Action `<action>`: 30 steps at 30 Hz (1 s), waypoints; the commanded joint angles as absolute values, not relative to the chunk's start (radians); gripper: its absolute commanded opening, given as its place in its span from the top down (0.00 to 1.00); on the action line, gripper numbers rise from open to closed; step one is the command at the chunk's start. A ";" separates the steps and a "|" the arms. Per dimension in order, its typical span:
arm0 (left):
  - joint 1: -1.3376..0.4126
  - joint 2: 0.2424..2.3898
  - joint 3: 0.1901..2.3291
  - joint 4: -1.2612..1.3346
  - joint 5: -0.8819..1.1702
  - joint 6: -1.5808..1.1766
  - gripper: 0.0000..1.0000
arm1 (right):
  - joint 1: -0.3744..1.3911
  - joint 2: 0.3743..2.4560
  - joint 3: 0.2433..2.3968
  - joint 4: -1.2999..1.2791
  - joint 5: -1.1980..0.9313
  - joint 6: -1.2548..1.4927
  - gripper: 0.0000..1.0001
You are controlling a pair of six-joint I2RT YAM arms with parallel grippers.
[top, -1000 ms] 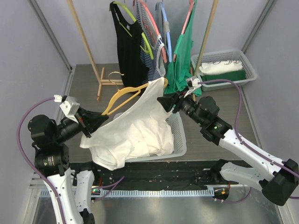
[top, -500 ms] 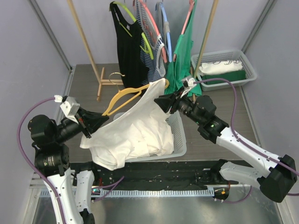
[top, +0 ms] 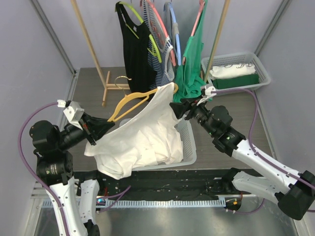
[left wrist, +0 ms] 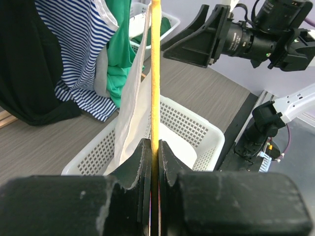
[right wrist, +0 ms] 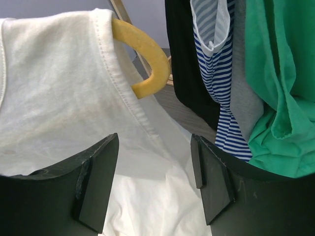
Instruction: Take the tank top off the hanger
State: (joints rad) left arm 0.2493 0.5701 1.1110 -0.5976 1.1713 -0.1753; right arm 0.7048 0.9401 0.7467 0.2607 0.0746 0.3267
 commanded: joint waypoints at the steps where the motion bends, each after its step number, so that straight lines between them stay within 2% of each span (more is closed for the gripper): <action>1: 0.255 0.575 1.155 -0.581 1.193 -0.186 1.00 | 0.706 0.994 0.761 0.370 0.059 0.325 0.32; 15: 0.255 0.583 1.150 -0.584 1.195 -0.181 1.00 | 0.707 1.037 0.787 0.469 -0.116 0.371 0.40; 21: 0.255 0.572 1.151 -0.604 1.193 -0.173 1.00 | 0.707 1.042 0.793 0.483 -0.127 0.373 0.41; 24: 0.255 0.568 1.138 -0.607 1.187 -0.173 1.00 | 0.706 1.064 0.805 0.488 -0.165 0.390 0.45; 26: 0.255 0.568 1.131 -0.607 1.180 -0.173 1.00 | 0.707 1.087 0.818 0.497 -0.190 0.408 0.51; 30: 0.255 0.563 1.127 -0.607 1.172 -0.160 1.00 | 0.707 1.112 0.842 0.489 -0.241 0.451 0.71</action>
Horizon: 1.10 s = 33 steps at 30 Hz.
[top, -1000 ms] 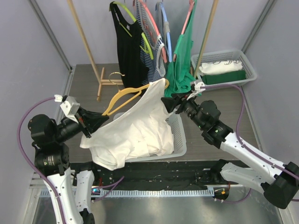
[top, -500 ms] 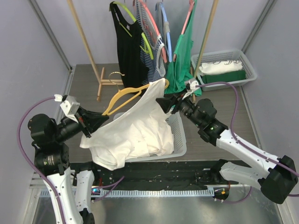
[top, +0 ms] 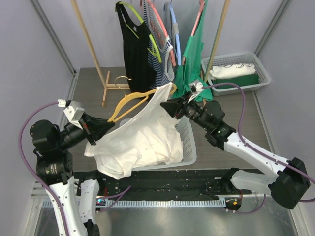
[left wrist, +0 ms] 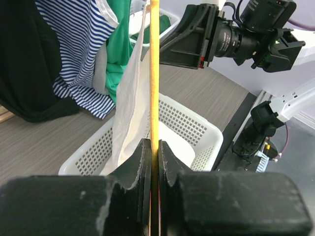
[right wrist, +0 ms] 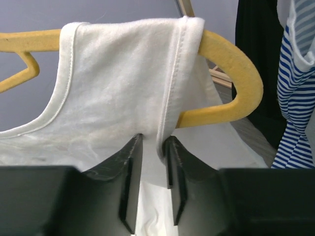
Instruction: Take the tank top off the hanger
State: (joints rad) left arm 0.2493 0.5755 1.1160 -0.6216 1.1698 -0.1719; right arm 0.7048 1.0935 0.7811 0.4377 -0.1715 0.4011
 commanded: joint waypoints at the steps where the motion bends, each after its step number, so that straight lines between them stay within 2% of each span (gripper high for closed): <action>1: 0.253 0.564 1.127 -0.607 1.173 -0.158 1.00 | 0.707 1.111 0.844 0.486 -0.244 0.454 0.81; 4: 0.256 0.565 1.126 -0.607 1.173 -0.147 1.00 | 0.707 1.088 0.845 0.460 -0.238 0.459 0.93; 10: 0.255 0.566 1.126 -0.607 1.157 -0.129 1.00 | 0.707 0.993 0.841 0.350 -0.189 0.443 0.98; 16: 0.255 0.557 1.114 -0.609 1.124 -0.091 1.00 | 0.706 0.872 0.842 0.238 -0.028 0.442 0.99; 25: 0.255 0.554 1.146 -0.710 1.253 0.024 1.00 | 0.658 0.788 0.861 0.103 0.501 0.501 0.99; 33: 0.255 0.543 1.212 -0.830 1.315 0.112 1.00 | 0.588 0.785 0.907 0.045 0.601 0.531 0.99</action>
